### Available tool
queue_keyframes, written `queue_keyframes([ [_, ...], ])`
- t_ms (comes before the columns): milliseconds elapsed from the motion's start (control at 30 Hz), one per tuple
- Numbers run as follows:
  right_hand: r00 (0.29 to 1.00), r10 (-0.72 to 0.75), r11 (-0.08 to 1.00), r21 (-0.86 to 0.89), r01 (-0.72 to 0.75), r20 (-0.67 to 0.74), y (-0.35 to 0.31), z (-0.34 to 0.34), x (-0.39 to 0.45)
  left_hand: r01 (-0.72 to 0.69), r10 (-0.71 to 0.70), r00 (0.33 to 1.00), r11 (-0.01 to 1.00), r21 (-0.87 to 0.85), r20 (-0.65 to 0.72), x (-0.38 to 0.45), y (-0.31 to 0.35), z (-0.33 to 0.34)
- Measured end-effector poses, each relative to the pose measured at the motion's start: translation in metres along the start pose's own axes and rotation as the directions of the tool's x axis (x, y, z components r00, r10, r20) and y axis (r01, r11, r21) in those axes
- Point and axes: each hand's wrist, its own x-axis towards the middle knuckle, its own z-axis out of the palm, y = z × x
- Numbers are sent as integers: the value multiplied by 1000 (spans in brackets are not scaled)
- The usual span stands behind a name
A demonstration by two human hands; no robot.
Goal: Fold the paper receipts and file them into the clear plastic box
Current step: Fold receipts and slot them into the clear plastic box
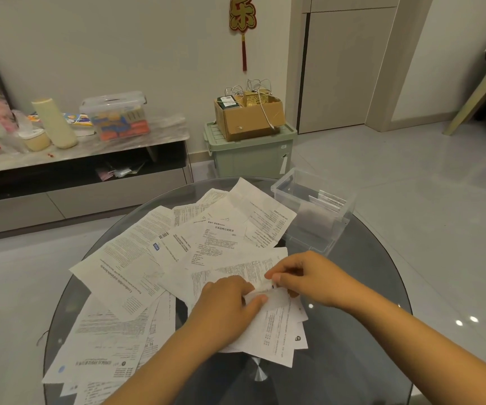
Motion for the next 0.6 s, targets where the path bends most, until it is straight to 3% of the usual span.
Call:
queue_keyframes([
  [100,999,7,999,-36,-9,-47,4,5,4,19,-23,998,997,-70,-54,6,-7,4],
  [333,1000,22,938,-345,-17,9,10,22,3,45,-47,998,998,-37,-38,13,-11,10],
  [600,998,30,953,-299,-45,-54,3,17,1,201,-222,974,931,-304,-35,14,-8,6],
])
